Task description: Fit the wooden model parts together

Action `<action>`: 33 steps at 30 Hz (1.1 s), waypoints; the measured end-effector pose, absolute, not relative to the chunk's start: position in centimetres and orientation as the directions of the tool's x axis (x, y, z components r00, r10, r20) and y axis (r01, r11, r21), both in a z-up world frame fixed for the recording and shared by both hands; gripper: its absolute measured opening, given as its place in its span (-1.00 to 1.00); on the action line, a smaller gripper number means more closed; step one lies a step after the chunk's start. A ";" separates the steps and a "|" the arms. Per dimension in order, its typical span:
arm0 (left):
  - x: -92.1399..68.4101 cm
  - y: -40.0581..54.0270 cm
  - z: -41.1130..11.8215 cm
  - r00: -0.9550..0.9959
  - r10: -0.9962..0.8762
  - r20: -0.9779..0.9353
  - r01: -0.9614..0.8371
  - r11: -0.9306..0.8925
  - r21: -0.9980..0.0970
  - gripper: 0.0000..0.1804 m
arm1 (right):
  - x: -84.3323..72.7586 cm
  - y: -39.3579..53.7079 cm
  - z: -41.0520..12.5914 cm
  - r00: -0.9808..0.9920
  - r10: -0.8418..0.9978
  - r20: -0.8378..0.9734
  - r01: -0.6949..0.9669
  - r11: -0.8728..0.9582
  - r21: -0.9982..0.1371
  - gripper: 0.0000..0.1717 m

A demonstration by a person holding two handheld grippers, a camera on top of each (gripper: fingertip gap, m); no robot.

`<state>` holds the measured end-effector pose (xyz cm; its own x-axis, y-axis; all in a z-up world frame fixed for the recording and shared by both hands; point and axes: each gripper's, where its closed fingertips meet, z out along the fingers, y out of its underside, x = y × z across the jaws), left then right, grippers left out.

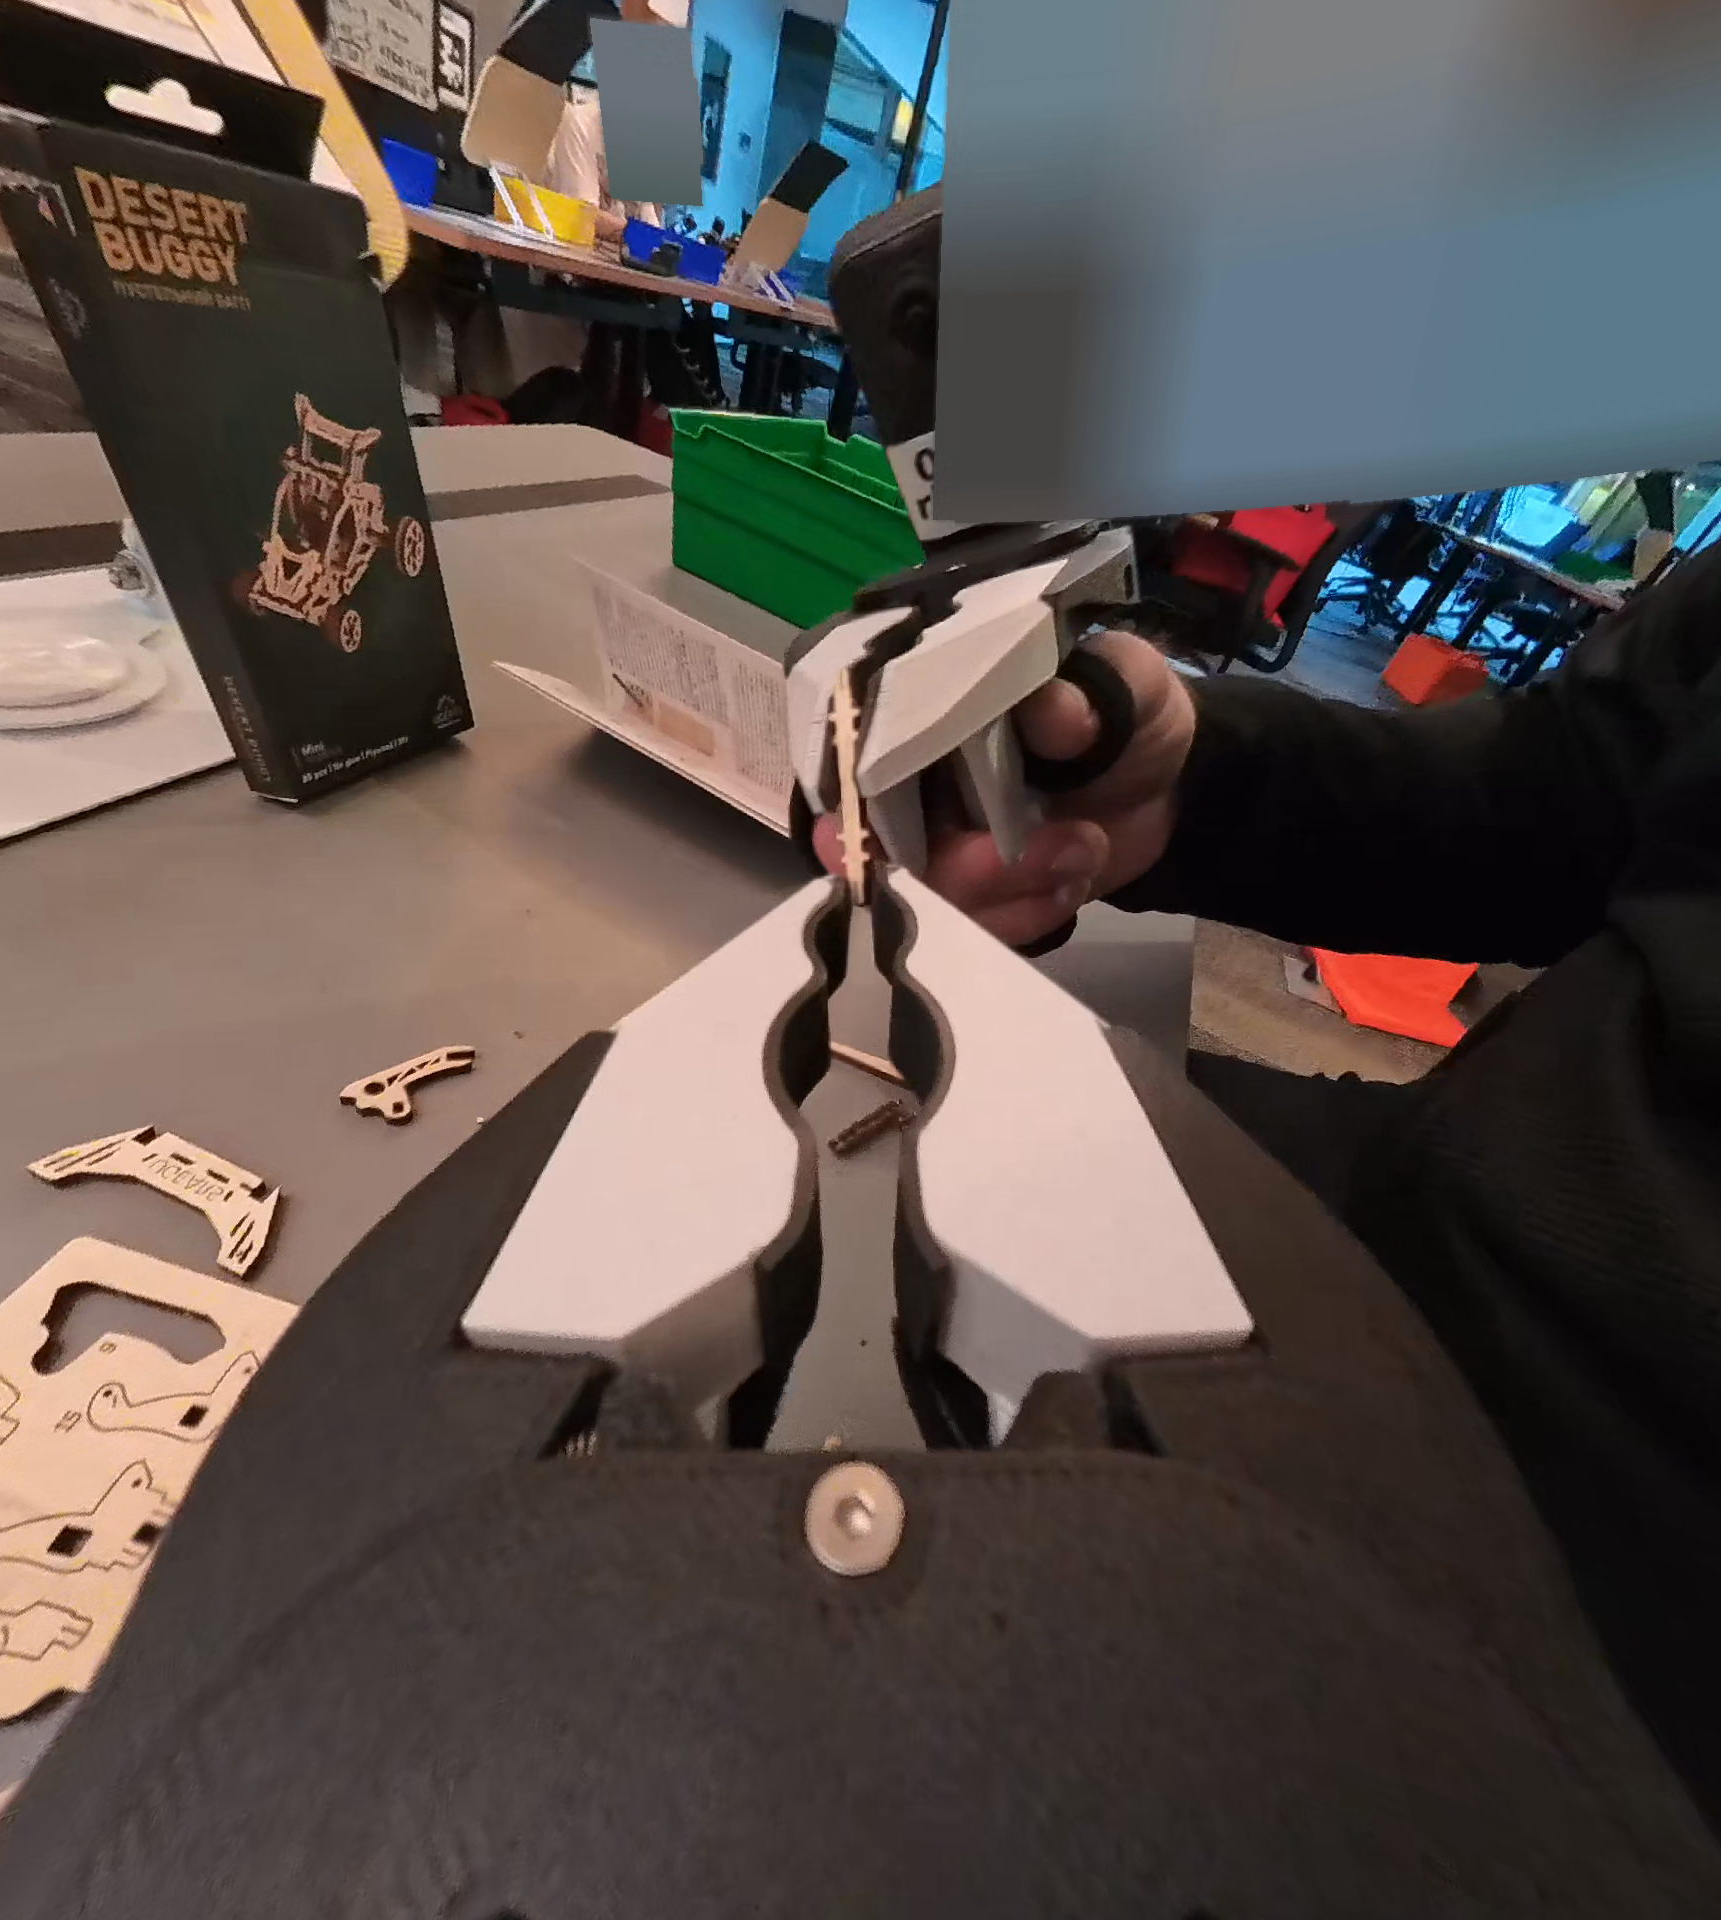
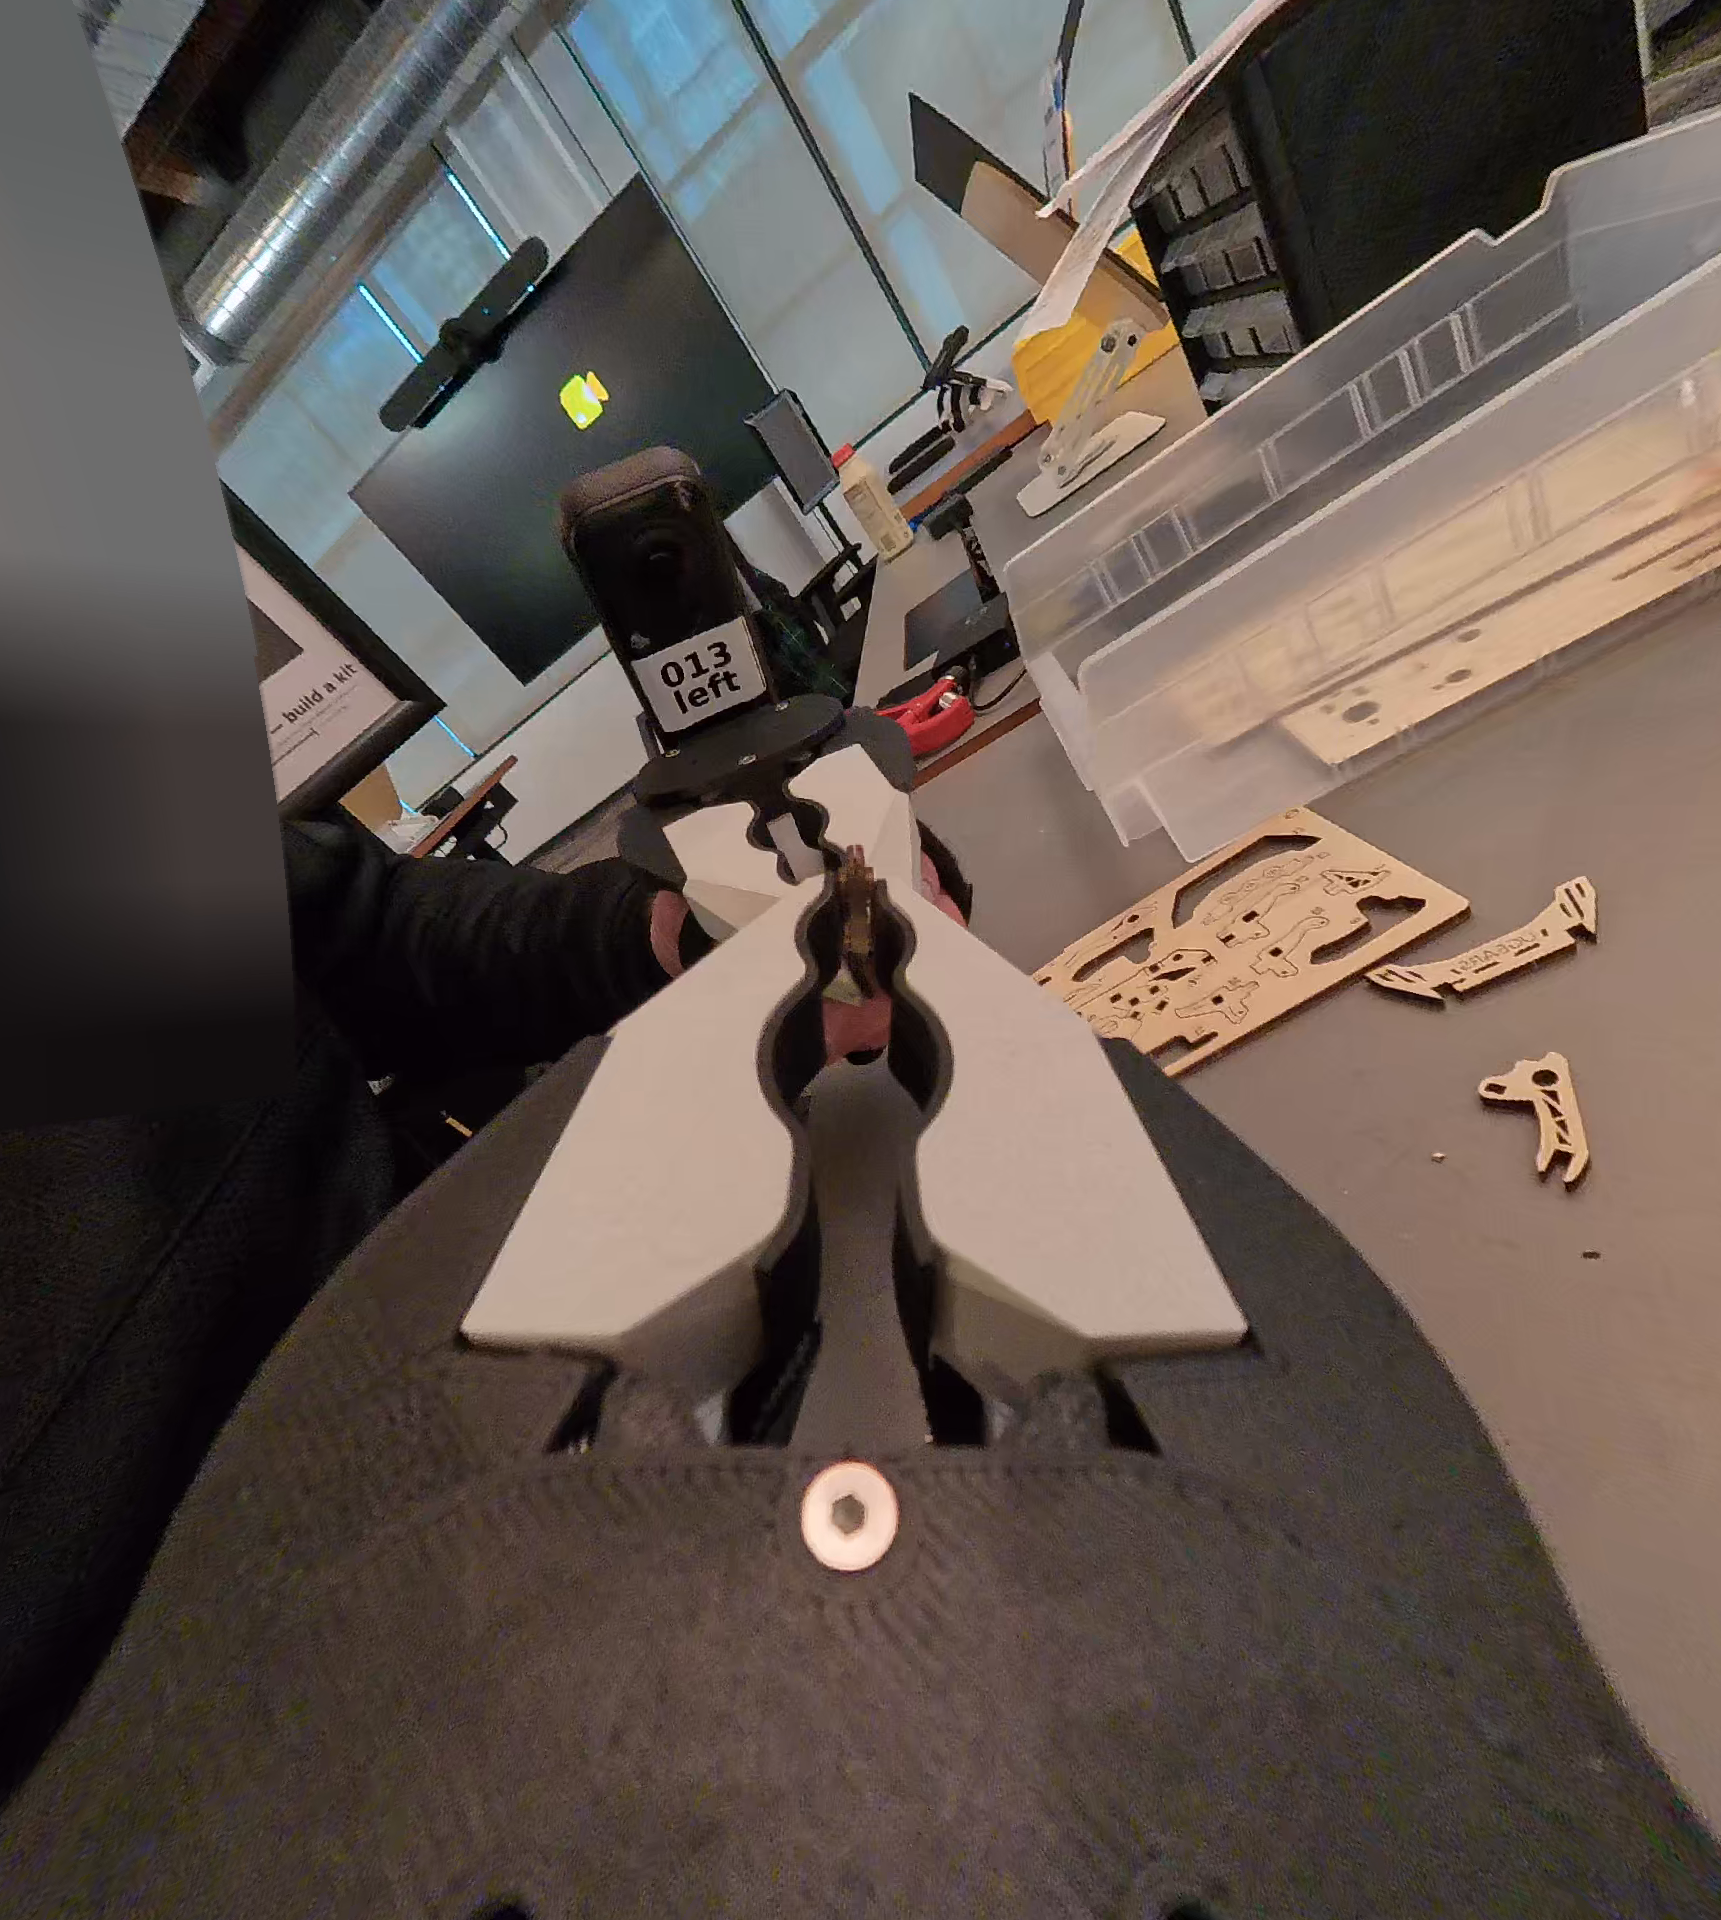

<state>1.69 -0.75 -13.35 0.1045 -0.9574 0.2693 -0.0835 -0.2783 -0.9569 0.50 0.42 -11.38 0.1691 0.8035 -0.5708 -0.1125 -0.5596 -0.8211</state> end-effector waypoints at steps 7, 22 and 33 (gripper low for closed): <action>1.6 -0.4 -12.9 0.104 -0.932 0.347 -0.002 -0.349 -0.937 -1.00 | 0.5 0.5 -11.3 0.184 0.802 -0.568 -0.125 -0.554 -0.823 -0.88; 0.2 1.8 -18.6 0.230 -0.931 0.282 -0.271 -0.340 -0.901 -0.84 | 0.1 2.1 -17.4 0.365 0.832 -0.419 0.110 -0.485 -0.868 -0.99; -0.3 2.3 -22.7 0.302 -0.929 0.216 -0.490 -0.345 -0.801 -0.98 | -0.3 2.6 -22.0 0.383 0.875 -0.297 0.364 -0.438 -0.822 -0.99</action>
<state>-0.32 2.26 -22.69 0.3019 -0.9286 0.2159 -0.4896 -0.3453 -0.8006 -0.31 2.57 -22.00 0.3829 0.8748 -0.2968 0.3637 -0.4381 -0.8221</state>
